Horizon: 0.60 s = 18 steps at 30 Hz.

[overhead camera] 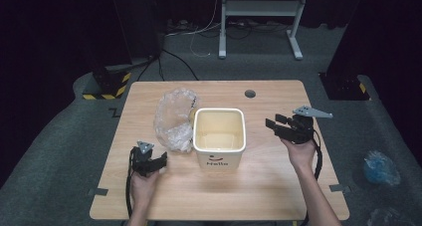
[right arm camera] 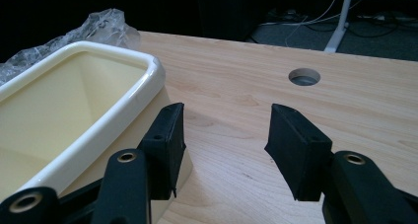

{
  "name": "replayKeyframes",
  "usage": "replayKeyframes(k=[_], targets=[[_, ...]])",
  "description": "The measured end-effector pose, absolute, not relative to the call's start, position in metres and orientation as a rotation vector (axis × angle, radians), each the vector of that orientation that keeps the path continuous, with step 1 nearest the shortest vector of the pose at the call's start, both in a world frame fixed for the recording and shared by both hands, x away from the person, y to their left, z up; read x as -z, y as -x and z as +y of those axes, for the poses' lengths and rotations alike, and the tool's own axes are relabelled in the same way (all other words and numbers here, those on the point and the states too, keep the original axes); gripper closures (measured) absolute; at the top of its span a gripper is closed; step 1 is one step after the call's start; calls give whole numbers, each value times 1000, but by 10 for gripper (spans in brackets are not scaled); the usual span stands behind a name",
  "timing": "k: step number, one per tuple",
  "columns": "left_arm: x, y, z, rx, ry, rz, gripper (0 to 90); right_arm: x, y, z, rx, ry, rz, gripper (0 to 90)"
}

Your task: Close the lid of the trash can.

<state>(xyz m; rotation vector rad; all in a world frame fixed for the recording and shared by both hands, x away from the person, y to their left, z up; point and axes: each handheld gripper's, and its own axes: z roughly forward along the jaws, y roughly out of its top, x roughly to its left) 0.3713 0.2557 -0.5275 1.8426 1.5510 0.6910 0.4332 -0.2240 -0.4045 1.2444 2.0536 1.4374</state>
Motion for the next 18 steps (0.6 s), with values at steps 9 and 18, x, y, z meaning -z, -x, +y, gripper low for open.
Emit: replayKeyframes(k=[9,18], targets=[[527,-371,256,-691,-1843,1551,277,405,-428,-230,-1436,-1251,2044,486],[527,-371,256,-691,-1842,1551,277,411,-424,-235,-1437,-1266,2039,488]])
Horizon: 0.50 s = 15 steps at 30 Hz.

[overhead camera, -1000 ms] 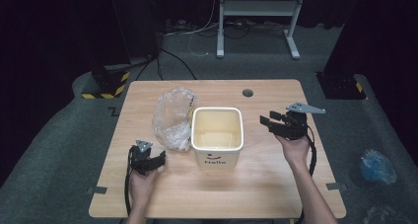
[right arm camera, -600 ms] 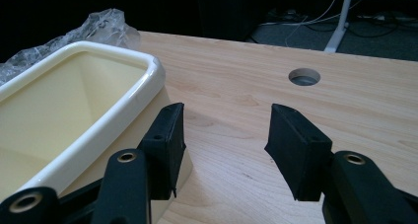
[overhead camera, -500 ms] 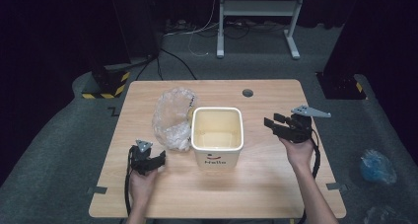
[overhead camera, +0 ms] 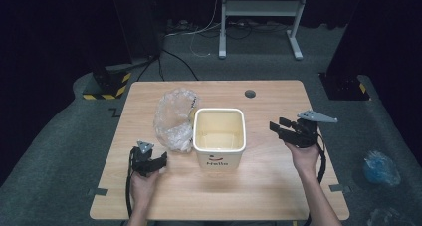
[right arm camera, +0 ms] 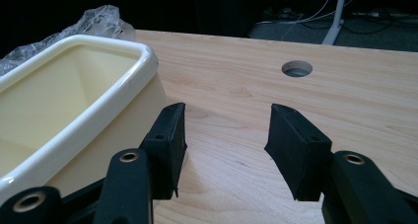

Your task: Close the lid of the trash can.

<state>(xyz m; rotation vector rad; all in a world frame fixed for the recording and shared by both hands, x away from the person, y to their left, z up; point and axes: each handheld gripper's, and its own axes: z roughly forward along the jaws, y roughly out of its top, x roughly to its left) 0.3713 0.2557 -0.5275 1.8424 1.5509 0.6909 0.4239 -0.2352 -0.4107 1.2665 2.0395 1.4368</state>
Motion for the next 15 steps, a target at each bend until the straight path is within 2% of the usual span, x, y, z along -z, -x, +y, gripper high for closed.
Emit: replayKeyframes(k=[15], targets=[[527,-371,256,-691,-1842,1551,278,420,-413,-240,-1437,-1270,2036,488]])
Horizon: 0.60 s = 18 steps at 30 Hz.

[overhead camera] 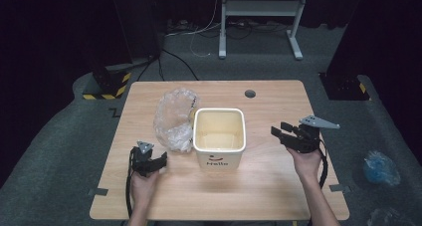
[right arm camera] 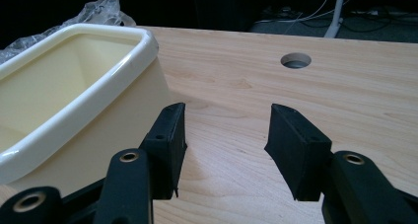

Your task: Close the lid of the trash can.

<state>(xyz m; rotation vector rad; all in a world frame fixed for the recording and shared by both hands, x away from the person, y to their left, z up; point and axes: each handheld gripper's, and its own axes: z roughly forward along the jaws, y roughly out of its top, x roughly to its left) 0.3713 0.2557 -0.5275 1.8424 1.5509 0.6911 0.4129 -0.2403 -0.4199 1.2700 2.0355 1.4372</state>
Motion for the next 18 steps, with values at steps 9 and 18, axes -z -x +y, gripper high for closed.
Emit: replayKeyframes(k=[9,18], targets=[[527,-371,256,-691,-1843,1551,278,428,-407,-243,-1450,-1278,2030,488],[527,-371,256,-691,-1843,1551,277,436,-402,-248,-1455,-1298,2022,488]])
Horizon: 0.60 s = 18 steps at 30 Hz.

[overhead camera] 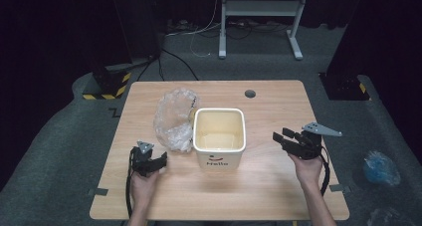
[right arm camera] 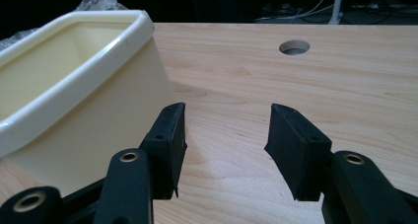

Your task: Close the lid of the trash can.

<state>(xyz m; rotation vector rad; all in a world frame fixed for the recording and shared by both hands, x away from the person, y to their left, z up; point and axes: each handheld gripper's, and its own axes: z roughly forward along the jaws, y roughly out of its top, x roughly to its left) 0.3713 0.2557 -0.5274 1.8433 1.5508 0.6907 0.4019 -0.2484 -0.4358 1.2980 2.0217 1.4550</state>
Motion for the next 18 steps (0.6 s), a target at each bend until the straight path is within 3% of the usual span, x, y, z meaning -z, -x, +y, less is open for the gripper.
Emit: replayKeyframes(k=[18], targets=[[527,-371,256,-692,-1843,1550,277,461,-396,-247,-1422,-1334,2039,489]])
